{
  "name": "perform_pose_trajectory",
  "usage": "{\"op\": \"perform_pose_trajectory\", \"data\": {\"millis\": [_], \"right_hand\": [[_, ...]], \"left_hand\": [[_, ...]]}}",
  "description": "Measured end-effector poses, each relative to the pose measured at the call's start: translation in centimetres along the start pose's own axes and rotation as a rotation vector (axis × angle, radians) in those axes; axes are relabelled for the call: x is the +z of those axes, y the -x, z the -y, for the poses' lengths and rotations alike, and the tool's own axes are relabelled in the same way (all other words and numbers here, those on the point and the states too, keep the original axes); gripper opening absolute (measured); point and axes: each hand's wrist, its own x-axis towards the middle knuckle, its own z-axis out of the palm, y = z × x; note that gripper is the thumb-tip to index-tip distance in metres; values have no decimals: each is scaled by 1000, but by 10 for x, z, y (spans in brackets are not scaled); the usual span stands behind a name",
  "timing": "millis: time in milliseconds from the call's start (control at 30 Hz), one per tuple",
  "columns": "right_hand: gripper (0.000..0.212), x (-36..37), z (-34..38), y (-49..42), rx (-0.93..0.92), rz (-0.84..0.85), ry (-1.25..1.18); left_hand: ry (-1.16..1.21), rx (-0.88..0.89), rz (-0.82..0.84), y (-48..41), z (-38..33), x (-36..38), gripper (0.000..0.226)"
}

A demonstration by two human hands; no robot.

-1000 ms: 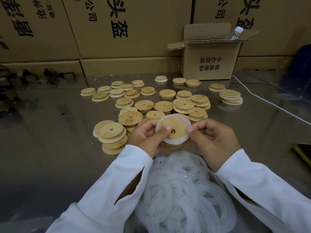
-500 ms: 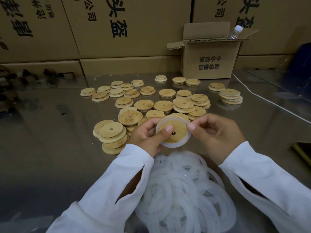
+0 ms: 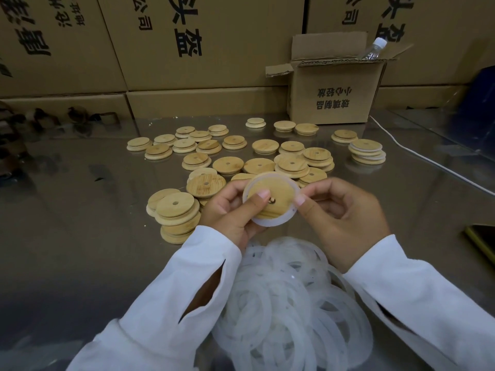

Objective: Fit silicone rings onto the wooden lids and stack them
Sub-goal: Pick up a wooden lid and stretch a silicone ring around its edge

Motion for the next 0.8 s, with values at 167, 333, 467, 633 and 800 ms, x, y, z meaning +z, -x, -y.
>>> {"op": "perform_pose_trajectory", "data": {"millis": [167,333,467,633,800], "right_hand": [[10,5,-4,5,38,-67,10],[9,3,-4,3,23,-40,46],[10,2,-4,-1,40,-1,56],[15,-4,-1,-5,0,45,183],[22,-5,-1,-5,-30,62,260]], "left_hand": [[41,-15,-26,-2,1,1,30],[-151,-16,26,-2,9,-7,31],[-181,-14,12,-4,9,-11,26],[-181,25,20,-5,5,-10,20],[-97,45,7,-4,2,-5,27]]}}
